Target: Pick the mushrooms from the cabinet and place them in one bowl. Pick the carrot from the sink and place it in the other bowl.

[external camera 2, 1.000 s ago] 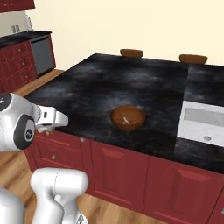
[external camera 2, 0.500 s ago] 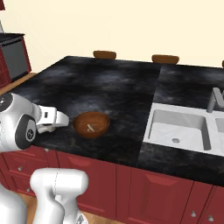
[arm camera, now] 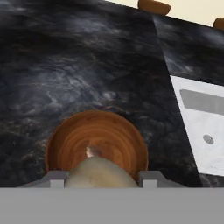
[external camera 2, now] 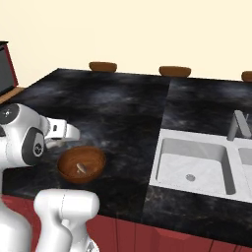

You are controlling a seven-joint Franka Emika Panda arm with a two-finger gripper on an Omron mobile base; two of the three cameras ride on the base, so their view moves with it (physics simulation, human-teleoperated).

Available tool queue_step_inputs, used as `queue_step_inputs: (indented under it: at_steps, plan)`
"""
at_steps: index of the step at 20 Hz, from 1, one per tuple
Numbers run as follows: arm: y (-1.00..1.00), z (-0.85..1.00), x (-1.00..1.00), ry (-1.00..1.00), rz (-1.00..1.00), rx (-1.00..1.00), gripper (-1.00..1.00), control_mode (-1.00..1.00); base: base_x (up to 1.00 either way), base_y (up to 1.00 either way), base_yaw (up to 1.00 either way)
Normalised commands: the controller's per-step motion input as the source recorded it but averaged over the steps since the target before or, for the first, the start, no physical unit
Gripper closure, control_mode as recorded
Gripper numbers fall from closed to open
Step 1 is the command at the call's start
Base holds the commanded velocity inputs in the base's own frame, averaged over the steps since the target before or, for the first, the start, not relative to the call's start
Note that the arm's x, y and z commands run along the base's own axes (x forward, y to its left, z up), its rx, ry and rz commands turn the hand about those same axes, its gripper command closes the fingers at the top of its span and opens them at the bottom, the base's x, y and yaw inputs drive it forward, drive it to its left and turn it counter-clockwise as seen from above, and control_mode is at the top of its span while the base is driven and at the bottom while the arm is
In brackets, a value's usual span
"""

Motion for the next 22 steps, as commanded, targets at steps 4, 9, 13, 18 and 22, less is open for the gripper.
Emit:
queue_step_inputs:
  at_steps: [4, 9, 13, 18, 22]
  plan:
    - [-0.01, -0.28, 0.63, 0.0, 0.0, 0.0, 1.0, -1.0, 0.0, 0.0, 0.0]
    - [0.03, -0.48, 0.26, 0.03, 0.0, -0.03, 1.0, -1.0, 0.0, 0.0, 0.0]
    - [-0.04, -0.78, 0.37, 0.11, 0.0, 0.0, 1.0, -1.0, 0.0, 0.0, 0.0]
    - [-0.02, -0.71, 0.65, 0.09, 0.0, 0.03, 1.0, -1.0, 0.0, 0.0, 0.0]
    - [0.0, -0.67, 0.72, 0.08, 0.0, 0.02, 1.0, -1.0, 0.0, 0.0, 0.0]
